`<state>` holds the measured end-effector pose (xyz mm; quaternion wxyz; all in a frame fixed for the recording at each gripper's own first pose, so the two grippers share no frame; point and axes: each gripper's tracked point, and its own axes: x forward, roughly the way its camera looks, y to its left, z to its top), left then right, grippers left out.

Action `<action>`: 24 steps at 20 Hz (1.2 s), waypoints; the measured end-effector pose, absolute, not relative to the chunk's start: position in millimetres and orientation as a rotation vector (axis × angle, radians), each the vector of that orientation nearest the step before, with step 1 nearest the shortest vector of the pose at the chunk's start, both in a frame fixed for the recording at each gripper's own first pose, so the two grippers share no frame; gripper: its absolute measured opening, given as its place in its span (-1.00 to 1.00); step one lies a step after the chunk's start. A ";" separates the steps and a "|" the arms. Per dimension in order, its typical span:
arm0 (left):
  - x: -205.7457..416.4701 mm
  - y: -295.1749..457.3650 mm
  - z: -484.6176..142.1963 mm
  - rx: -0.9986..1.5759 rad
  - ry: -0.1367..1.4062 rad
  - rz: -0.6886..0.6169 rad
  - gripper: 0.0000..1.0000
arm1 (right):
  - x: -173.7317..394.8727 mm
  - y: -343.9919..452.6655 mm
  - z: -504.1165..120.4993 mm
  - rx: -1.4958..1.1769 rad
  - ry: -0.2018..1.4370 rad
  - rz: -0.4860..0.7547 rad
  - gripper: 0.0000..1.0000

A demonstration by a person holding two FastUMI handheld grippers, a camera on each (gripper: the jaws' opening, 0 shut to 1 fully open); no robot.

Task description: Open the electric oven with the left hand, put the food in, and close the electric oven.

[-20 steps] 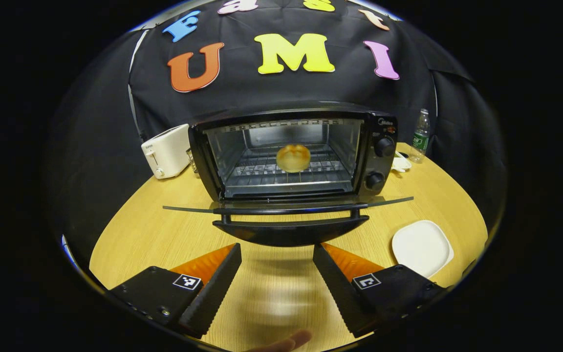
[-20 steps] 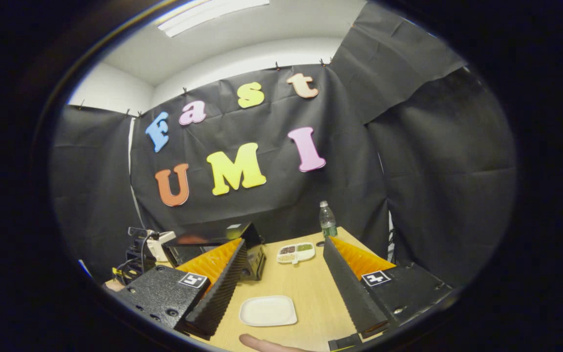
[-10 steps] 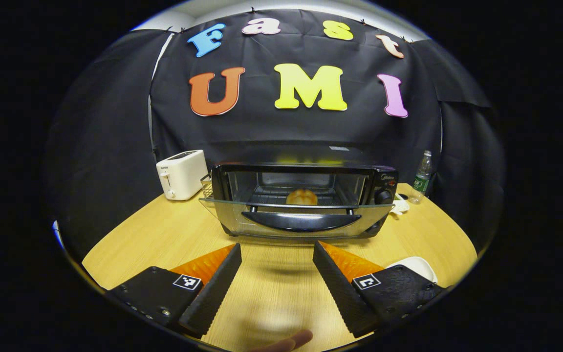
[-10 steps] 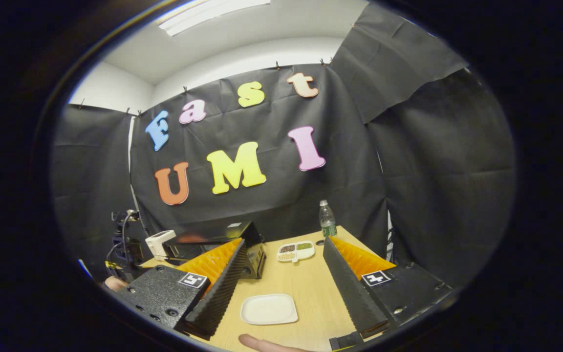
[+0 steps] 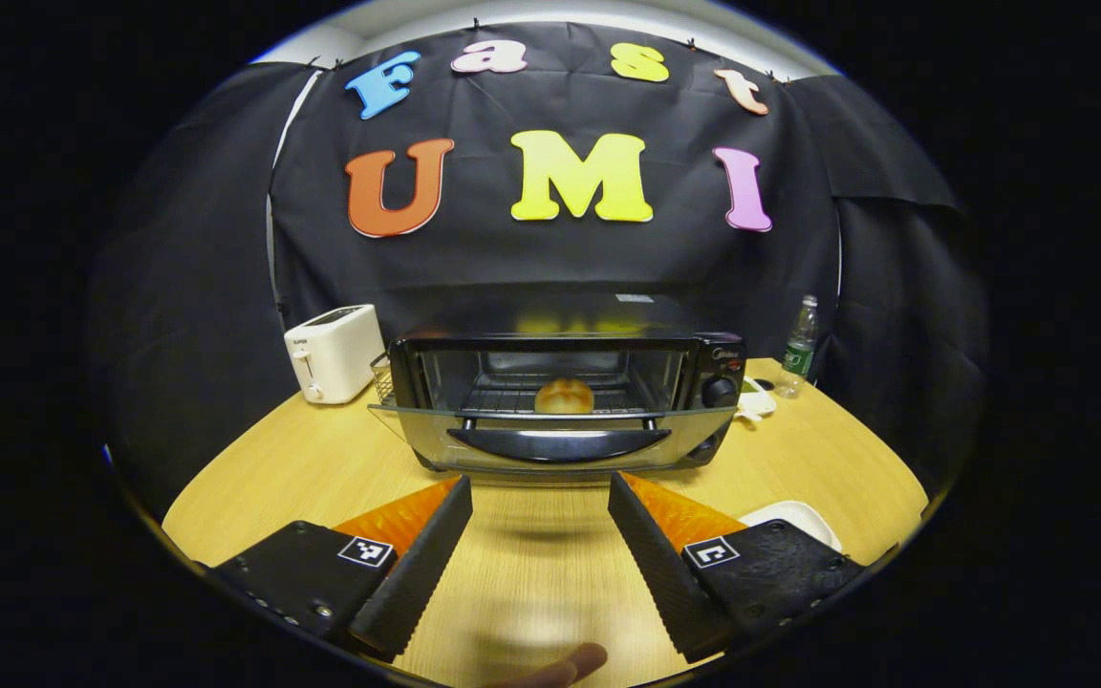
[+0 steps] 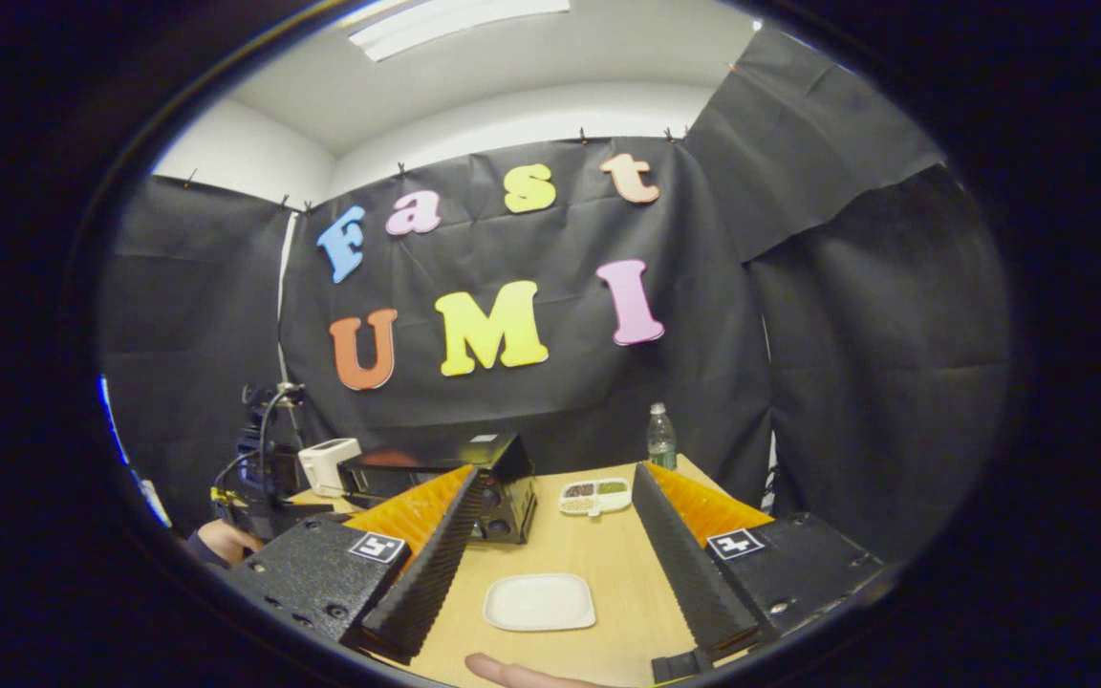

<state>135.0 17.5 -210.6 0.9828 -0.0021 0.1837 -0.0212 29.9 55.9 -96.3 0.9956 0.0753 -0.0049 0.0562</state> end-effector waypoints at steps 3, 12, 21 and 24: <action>168.9 9.3 -210.1 -0.038 0.360 -0.066 0.92 | 35.1 56.5 -103.1 0.129 0.000 0.117 0.92; 141.9 36.8 -151.0 -0.083 0.258 -0.004 0.86 | 27.6 51.7 -85.8 0.112 -0.028 0.095 0.92; 44.0 49.9 -56.8 -0.047 0.107 0.007 0.66 | 4.2 71.1 -37.3 0.055 -0.083 0.114 0.92; 11.6 44.0 -21.9 -0.063 0.037 -0.014 0.85 | -9.8 71.7 -18.1 0.028 -0.120 0.103 0.92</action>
